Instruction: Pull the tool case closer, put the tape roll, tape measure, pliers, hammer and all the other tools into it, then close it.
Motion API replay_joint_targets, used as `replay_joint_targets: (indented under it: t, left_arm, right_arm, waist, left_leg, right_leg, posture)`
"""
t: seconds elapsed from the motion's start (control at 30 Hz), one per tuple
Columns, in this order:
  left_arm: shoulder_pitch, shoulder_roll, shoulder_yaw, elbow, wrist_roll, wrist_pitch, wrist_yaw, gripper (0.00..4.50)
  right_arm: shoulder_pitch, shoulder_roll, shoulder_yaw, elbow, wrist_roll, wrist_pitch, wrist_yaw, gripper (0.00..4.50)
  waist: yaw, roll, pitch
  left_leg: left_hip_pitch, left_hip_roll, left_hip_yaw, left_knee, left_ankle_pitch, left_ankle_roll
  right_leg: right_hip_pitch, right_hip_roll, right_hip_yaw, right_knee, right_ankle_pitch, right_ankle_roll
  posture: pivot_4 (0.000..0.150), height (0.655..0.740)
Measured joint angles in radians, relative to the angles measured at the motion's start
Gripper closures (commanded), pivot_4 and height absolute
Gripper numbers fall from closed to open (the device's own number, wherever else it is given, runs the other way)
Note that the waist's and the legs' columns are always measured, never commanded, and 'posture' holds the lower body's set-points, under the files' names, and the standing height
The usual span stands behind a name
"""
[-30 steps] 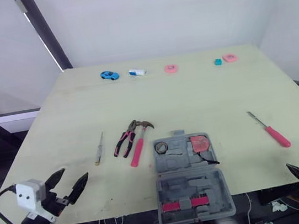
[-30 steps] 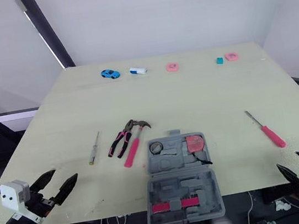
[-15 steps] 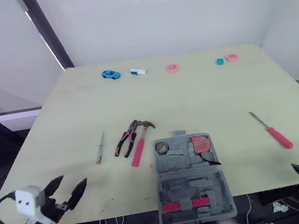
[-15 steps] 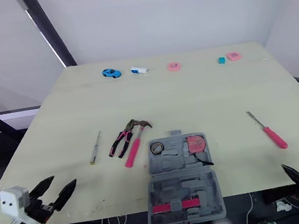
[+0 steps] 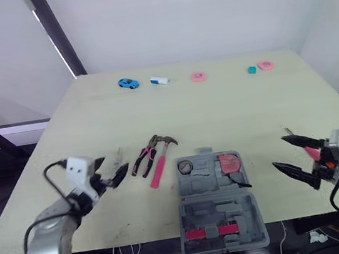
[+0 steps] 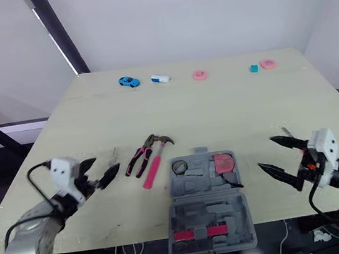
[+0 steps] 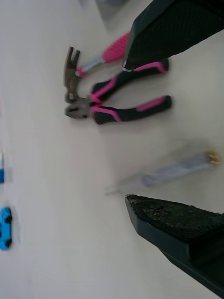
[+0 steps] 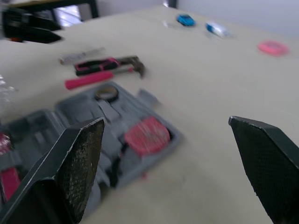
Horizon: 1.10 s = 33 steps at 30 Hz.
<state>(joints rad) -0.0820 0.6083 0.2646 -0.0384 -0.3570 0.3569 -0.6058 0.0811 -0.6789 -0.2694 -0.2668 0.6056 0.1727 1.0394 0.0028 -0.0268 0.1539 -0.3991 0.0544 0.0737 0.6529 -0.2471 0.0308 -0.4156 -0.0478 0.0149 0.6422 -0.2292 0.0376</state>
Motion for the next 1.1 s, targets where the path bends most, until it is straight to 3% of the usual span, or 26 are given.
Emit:
replay_joint_targets:
  t: [0.3,0.47,0.83,1.1]
  left_arm:
    - [-0.233,-0.036,-0.132,0.047,0.043,0.248,0.088,0.0]
    - [-0.342,-0.084,-0.183,0.164,0.073,0.334,0.132,0.0]
    - [-0.496,-0.123,-0.259,0.455,0.162,0.323,0.127,0.0]
    - [-0.518,-0.125,-0.266,0.494,0.193,0.304,0.107,0.0]
  right_arm:
    - [-0.061,0.008,0.044,0.027,-0.017,-0.005,0.014,0.04]
    - [-0.071,0.014,0.07,0.027,-0.025,-0.005,0.023,0.04]
    - [-0.123,0.014,0.107,-0.037,-0.03,0.019,0.004,0.04]
    - [-0.13,0.019,0.119,-0.038,-0.047,0.02,-0.003,0.04]
  waist:
    - [0.007,-0.001,0.001]
    - [0.009,-0.001,0.001]
    - [0.008,-0.002,0.001]
    - [0.009,-0.002,0.001]
  left_leg:
    - [-0.001,-0.001,0.0,0.0,0.0,0.0]
    - [-0.001,-0.001,0.001,0.0,0.0,0.0]
    - [-0.001,-0.001,0.0,0.001,0.0,0.0]
    - [-0.001,-0.001,0.0,0.002,0.0,0.0]
  right_leg:
    - [0.0,0.002,0.0,0.0,0.002,0.004]
    - [0.001,0.002,-0.001,0.0,0.002,0.004]
    - [0.001,0.003,-0.001,0.0,0.003,0.004]
    - [0.002,0.003,-0.002,0.001,0.003,0.004]
  posture:
    - [0.15,0.7395]
    - [0.15,0.7395]
    - [0.15,0.7395]
    - [0.15,0.7395]
